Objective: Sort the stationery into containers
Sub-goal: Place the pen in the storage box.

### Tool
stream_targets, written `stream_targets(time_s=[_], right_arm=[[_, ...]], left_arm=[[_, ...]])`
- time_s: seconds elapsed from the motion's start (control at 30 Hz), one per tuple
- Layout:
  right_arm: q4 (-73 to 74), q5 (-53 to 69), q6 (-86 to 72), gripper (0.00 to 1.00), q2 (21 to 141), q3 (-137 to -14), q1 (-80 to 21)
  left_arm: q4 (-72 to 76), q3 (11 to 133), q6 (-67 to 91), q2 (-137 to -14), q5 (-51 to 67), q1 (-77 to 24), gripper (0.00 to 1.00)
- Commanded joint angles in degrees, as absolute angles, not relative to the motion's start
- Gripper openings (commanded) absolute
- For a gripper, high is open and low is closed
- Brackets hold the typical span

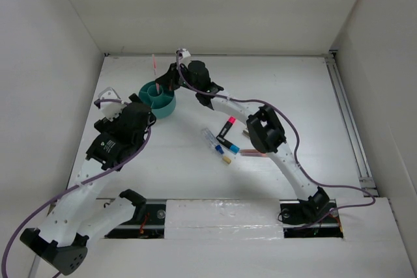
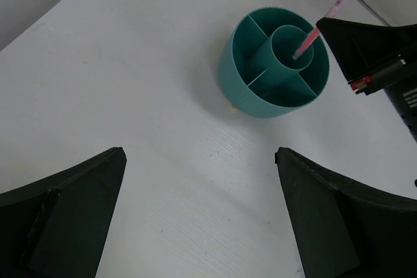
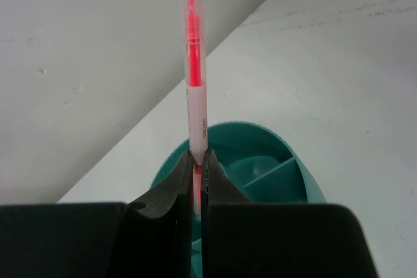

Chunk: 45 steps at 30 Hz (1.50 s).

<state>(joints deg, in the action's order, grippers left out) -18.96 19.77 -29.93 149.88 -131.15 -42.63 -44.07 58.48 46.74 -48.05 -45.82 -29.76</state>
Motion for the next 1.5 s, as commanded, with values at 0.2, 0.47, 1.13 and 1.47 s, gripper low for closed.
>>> stream_targets(time_s=[0.2,0.47,1.13,1.47], right_arm=[[-22.66,18.54,-28.48,0.0,146.78,-122.99,-44.3],[-25.83,18.54,-27.86,0.02,144.59,-119.54,-44.82],[-29.88,19.07,-26.28,0.35,142.47,-115.93,-44.82],[-39.28,18.81,-26.28,0.53,133.7,-103.04,-45.35]], left_arm=[[-41.4,57.3,44.56,-46.49,-44.57,-29.44,1.0],[-41.4,57.3,44.03,-46.49,-44.56,-29.44,1.0],[-40.34,56.78,42.98,-47.02,-43.51,-29.44,1.0],[-40.34,56.78,42.98,-46.5,-43.51,-29.44,1.0]])
